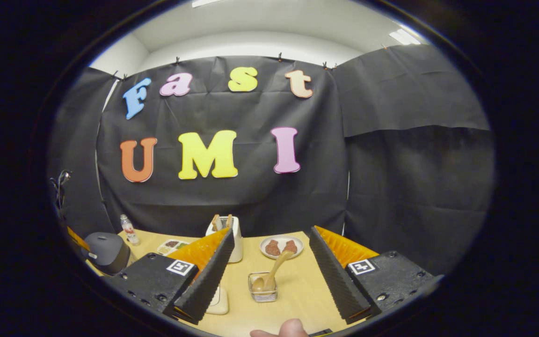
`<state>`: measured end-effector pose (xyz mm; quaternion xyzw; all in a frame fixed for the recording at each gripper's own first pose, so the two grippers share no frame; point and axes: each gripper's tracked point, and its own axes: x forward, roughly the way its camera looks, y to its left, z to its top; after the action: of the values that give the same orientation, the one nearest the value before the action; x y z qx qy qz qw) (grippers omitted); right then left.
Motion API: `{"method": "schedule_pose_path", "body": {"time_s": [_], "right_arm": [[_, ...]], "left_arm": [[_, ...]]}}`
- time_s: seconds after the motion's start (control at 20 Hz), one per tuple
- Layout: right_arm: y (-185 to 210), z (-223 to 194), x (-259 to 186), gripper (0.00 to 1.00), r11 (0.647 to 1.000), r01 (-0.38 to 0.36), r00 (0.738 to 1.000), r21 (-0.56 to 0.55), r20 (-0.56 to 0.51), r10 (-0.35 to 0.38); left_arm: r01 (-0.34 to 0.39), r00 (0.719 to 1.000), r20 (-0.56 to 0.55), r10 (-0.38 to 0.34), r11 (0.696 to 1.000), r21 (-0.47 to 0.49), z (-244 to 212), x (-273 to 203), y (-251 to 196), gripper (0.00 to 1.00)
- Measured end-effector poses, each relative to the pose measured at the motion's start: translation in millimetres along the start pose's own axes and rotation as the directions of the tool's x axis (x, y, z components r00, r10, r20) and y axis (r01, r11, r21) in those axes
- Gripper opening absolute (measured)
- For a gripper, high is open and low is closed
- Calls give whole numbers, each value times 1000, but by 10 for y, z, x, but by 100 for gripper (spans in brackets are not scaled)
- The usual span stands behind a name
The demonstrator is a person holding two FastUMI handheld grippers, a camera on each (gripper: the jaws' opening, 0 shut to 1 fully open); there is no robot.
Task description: Close the left gripper, press the button to open the rice cooker; take a wooden spoon from the chopstick holder with the right hand, scoop a spoonful of rice and pour it into the rice cooker, then put the wooden spoon back into the chopstick holder.
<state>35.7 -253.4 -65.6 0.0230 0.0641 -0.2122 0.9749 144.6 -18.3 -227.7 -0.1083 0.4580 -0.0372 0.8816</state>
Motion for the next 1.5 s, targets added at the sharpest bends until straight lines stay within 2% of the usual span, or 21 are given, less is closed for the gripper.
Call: {"method": "schedule_pose_path", "body": {"time_s": [0.05,0.2,0.3,0.45,0.55,0.75,0.85,0.95,1.1,1.2,1.25,1.3,1.35,1.4,1.5], "right_arm": [[-7,-9,6,100,1000,3,1000,-2,-2,-3],[-7,-42,23,100,1000,10,1000,8,-15,-10],[25,-61,15,100,1000,5,1000,16,-22,-4],[51,-56,15,100,1000,2,1000,5,-13,-2],[85,-26,-2,100,1000,-4,1000,12,-10,5],[139,91,-33,100,1000,-14,1000,9,5,14],[143,184,-68,100,1000,-15,1000,10,25,15],[162,194,-97,100,1000,-18,999,8,28,18],[193,184,-159,100,1000,-24,1000,15,19,24],[185,230,-181,100,1000,-21,999,5,33,21],[173,253,-197,100,1000,-19,999,3,39,19],[160,258,-204,100,1000,-17,999,5,42,17],[140,244,-217,100,1000,-15,999,8,40,14],[113,232,-225,100,1000,-11,999,11,34,10],[44,248,-219,100,1000,3,999,21,35,-4]], "left_arm": [[-5,1000,-14,5,1000,-3,-31,30,21,0],[-6,1000,-20,7,1000,3,-43,72,60,0],[1,999,-45,-3,999,-52,-111,63,69,0],[56,995,-79,-68,987,-150,-145,79,54,0],[86,992,-74,-99,983,-159,-162,74,21,0],[17,998,-54,-25,989,-144,-179,21,30,0],[-4,1000,22,8,990,-144,-17,-135,-11,0],[23,991,136,-2,988,-151,280,-308,-74,0],[84,959,283,-31,981,-177,665,-597,-142,1],[88,931,365,-33,987,-135,889,-749,-138,1],[87,911,412,-38,991,-100,1002,-831,-165,2],[85,891,452,-46,994,-67,1118,-893,-224,14],[82,869,491,-52,996,-40,1221,-988,-280,22],[88,861,505,-64,996,-24,1260,-1052,-373,37],[103,841,535,-86,995,-2,1358,-1115,-464,51]]}}
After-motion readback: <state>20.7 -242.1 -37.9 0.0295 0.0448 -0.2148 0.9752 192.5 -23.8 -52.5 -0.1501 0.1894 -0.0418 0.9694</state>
